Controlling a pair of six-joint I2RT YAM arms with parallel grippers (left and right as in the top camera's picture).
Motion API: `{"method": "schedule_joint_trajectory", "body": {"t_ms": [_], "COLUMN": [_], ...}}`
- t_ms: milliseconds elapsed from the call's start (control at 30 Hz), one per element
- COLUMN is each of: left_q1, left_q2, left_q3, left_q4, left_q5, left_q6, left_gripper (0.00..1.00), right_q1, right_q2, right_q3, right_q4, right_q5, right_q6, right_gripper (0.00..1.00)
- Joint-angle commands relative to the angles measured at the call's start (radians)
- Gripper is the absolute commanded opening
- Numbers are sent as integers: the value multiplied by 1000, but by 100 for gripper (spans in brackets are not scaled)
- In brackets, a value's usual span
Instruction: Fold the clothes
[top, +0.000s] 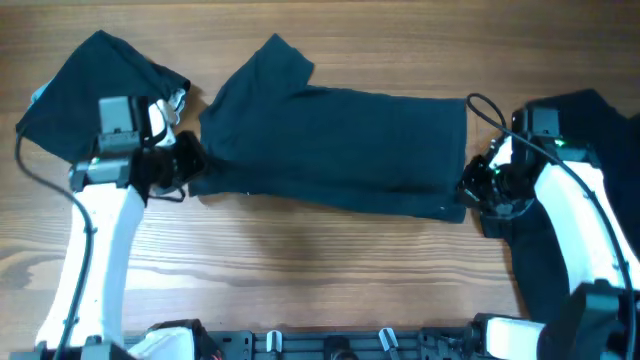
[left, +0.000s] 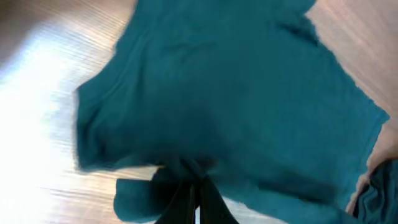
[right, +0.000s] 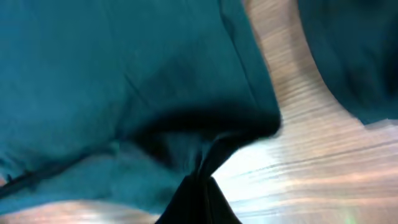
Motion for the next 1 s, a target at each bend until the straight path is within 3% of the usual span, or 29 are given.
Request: {"method": "schedule_joint_trajectory", "body": {"t_ms": [0,333,667,733,767,800,833,900,933,967], "left_q1": [-53,-82,-82,-82,-82,-82,-82,-82,-80,-79], "left_q2": [86,187,188,189,190,190,191,190,191,191], "left_q3": [16,16,16,16,16,16,16,16,16,16], "left_q4": [84,280,291,289,290,290,284,250,227,211], "left_q5": [14,-131,-182,-182,-182,-182,-182,-194,-221,-243], "left_q6": [-13,-5,6,6,6,6,6,21,21,32], "left_gripper": [4,4,4,4,4,11,30,47,63,68], "right_q1": [0,-15,-16,-16,-16,-16,-17,-21,-21,-21], "right_q2": [77,153,153,153,153,153,153,153,153,153], "right_q3": [-5,-5,-5,-5,-5,-5,-5,-4,-4,-4], "right_q4": [56,282,327,335,335,338,338,335,329,319], "right_q5": [-27,39,72,71,71,71,71,71,72,72], "right_q6": [34,201,233,233,233,221,200,140,113,92], "right_gripper": [4,4,6,8,14,32,51,56,56,56]}}
